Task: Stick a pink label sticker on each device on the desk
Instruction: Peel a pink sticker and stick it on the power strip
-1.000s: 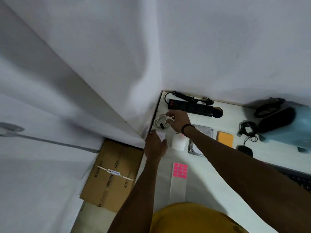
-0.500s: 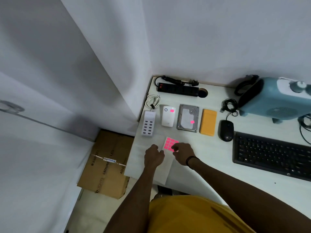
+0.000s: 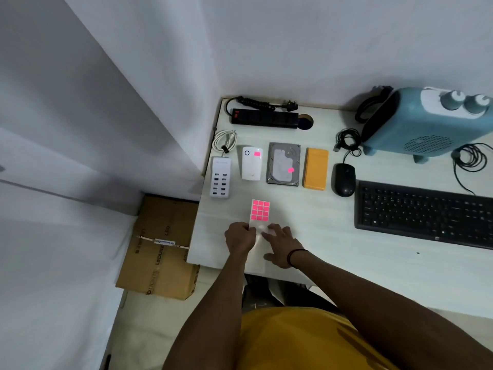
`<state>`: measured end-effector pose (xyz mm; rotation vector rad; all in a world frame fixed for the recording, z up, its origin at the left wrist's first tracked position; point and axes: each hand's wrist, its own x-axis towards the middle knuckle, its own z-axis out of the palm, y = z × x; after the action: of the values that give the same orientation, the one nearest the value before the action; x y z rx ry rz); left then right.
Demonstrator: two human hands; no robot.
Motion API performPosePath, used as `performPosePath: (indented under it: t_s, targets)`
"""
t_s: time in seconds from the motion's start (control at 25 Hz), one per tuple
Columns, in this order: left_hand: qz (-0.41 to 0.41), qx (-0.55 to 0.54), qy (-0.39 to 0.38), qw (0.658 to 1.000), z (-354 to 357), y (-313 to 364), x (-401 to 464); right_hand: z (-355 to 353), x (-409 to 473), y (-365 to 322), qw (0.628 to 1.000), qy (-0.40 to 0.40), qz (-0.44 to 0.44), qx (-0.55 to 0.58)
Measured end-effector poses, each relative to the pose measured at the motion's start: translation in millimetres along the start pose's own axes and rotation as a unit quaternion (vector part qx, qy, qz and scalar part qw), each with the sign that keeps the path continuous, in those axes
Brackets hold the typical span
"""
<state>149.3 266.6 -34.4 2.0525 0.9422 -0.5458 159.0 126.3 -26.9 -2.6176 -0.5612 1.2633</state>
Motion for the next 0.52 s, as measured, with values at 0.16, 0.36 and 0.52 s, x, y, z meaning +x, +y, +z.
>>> performPosePath:
  t_s: [0.16,0.36,0.52]
  targets:
    - [-0.017,-0.163,-0.035,0.986,-4,3,-7,-23,-8,4,0.971,0.165,0.016,0.170]
    - [0.004,-0.304,-0.131,0.944,-20,23,-25,-66,-23,7,0.935,0.281,0.001,0.218]
    - [0.056,-0.300,-0.172,0.937,-24,42,-40,-79,-28,8,0.918,0.325,-0.005,0.227]
